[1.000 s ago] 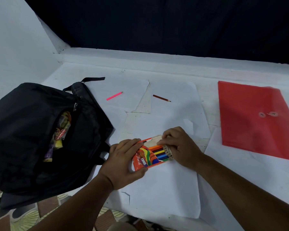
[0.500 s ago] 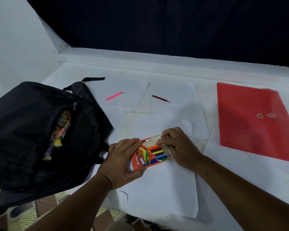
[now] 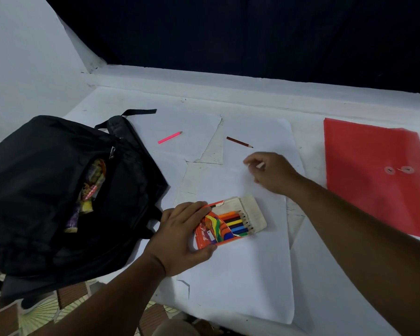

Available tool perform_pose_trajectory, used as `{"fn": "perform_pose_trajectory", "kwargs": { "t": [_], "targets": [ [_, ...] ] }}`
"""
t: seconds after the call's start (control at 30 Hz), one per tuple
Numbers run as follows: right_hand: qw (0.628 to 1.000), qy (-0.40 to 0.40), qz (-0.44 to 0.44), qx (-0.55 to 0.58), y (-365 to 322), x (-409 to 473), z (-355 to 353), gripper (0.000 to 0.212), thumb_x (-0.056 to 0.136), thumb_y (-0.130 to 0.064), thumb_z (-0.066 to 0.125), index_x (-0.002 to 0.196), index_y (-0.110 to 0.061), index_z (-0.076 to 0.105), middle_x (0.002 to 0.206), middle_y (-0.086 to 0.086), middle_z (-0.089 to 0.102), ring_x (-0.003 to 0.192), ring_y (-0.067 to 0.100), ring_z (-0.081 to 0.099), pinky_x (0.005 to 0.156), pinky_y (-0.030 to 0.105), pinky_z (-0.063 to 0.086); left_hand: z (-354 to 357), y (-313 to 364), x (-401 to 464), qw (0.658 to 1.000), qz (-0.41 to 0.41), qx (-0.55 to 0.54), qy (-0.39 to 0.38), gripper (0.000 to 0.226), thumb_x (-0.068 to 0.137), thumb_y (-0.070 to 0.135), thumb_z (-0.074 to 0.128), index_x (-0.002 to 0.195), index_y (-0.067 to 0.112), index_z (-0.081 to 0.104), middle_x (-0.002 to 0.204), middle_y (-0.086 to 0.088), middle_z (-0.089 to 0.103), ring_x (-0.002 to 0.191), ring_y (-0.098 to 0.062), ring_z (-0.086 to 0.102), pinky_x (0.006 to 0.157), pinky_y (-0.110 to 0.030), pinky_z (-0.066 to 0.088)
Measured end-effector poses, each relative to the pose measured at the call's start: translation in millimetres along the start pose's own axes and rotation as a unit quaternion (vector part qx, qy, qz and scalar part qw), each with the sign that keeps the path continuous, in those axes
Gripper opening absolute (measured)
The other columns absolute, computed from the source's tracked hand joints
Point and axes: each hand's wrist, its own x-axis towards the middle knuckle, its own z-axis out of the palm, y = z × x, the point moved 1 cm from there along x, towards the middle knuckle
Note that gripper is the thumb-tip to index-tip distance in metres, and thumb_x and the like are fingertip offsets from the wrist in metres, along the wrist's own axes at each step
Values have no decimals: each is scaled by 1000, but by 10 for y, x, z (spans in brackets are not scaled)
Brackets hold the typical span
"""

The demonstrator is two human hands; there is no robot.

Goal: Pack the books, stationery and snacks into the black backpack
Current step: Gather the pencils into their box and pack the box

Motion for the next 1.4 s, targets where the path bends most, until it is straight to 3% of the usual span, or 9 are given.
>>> {"fn": "perform_pose_trajectory", "kwargs": {
  "t": [0.13, 0.23, 0.37, 0.47, 0.57, 0.8, 0.97, 1.2, 1.4],
  "targets": [
    [985, 43, -52, -158, 15, 287, 122, 46, 100, -6, 49, 145, -16, 44, 153, 3, 33, 135, 22, 41, 102, 27, 41, 6, -18, 2, 1000, -1, 0, -4, 81, 81, 75, 54, 148, 31, 41, 153, 16, 40, 140, -4, 35, 113, -33, 25],
    [967, -1, -14, -254, 31, 455, 183, 58, 103, -13, 43, 156, -23, 22, 162, -1, 15, 138, 30, 29, 104, 40, 41, 0, -19, 4, 1000, -3, -4, -6, 81, 81, 75, 54, 148, 31, 41, 153, 16, 41, 139, -3, 35, 114, -33, 25],
    [959, 46, 1, -278, 65, 588, 223, 45, 103, -21, 44, 148, -18, 39, 149, 3, 41, 125, 34, 44, 96, 43, 47, -3, -13, 0, 1000, -5, -11, -7, 81, 81, 76, 53, 148, 33, 39, 152, 17, 40, 139, -2, 34, 114, -33, 24],
    [968, 143, -15, -205, 126, 565, 259, 20, 98, -18, 57, 115, -17, 67, 119, 2, 63, 108, 27, 57, 83, 40, 54, -2, -18, 2, 1000, -7, -13, -6, 81, 81, 77, 52, 148, 34, 39, 152, 18, 40, 139, -2, 34, 114, -33, 25],
    [969, 164, -30, -184, 160, 503, 301, 12, 95, -14, 59, 98, -17, 71, 105, 2, 65, 101, 25, 57, 76, 37, 53, -9, -16, -6, 1000, -6, -18, -4, 80, 81, 75, 54, 148, 33, 39, 152, 18, 40, 139, -1, 33, 114, -32, 24],
    [987, 110, -86, -84, 83, 293, 227, 11, 95, -13, 60, 99, -16, 70, 101, -3, 68, 94, 14, 59, 81, 26, 48, 2, -8, -6, 1000, -1, -12, 0, 80, 82, 75, 54, 148, 32, 41, 151, 15, 42, 139, -3, 35, 113, -32, 24],
    [973, 41, -196, -118, 116, -186, 288, 12, 95, -13, 62, 97, -19, 72, 95, -9, 67, 93, 8, 54, 82, 21, 44, -7, -22, -6, 1000, 2, -8, 1, 82, 82, 74, 56, 149, 31, 40, 152, 15, 42, 138, 0, 31, 112, -28, 20],
    [957, 19, -217, -191, 166, -593, 381, 25, 92, -26, 53, 95, -21, 77, 94, -6, 72, 92, 13, 56, 80, 37, 47, -5, -9, -3, 1000, 4, -5, -1, 81, 81, 74, 57, 148, 31, 41, 152, 15, 41, 138, -2, 34, 111, -27, 19],
    [963, -18, -186, -196, 142, -736, 523, 31, 92, -32, 50, 110, -26, 76, 120, 0, 64, 114, 17, 53, 99, 38, 43, 8, -8, -9, 1000, 0, -9, 2, 81, 81, 76, 53, 148, 32, 40, 150, 16, 43, 136, -3, 37, 111, -26, 20]
  ]
}}
